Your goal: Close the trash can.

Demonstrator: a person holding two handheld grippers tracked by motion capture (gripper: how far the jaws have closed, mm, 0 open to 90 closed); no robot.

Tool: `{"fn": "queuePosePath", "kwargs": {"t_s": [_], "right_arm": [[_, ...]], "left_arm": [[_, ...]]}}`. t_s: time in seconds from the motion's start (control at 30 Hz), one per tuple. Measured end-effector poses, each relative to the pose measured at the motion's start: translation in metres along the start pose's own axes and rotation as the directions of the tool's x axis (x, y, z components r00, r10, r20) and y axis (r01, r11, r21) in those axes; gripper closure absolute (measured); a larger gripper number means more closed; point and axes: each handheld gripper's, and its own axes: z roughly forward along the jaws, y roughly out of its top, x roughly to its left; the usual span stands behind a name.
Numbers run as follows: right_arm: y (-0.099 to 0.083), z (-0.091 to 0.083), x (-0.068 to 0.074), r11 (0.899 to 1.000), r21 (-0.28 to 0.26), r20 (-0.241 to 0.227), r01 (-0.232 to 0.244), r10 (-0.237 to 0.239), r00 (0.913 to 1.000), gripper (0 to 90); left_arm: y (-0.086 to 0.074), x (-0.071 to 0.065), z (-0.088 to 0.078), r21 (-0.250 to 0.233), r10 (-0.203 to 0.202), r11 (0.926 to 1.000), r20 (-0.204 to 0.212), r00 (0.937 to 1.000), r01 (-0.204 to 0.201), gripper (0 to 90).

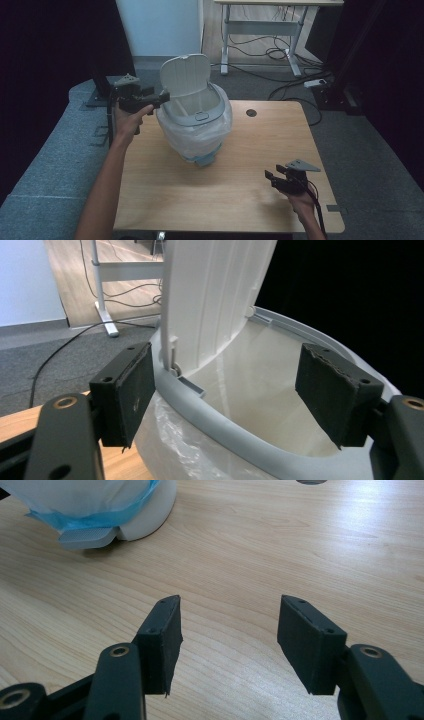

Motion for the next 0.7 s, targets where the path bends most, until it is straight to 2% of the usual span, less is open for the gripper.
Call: {"fn": "queuePosePath", "kwargs": {"t_s": [0.27,0.4,0.7], "right_arm": [[0.0,0.001,0.0,1.0,0.002,0.0,-0.002,0.002,1.0,43.0],[-0.001,0.002,-0.001,1.0,0.006,0.001,0.001,-0.001,1.0,42.9],[0.0,0.003,0.0,1.0,0.01,-0.003,0.003,-0.003,1.0,42.8]], "left_arm": [[0.004,0.008,0.01,-0.003,0.005,1.0,-0.002,1.0,-0.005,23.8],[0.004,0.014,0.017,-0.014,-0.015,0.9998,0.01,0.9998,0.015,24.0],[0.003,0.023,0.028,-0.016,-0.027,0.9995,0.02,0.9994,0.027,24.0]]}}
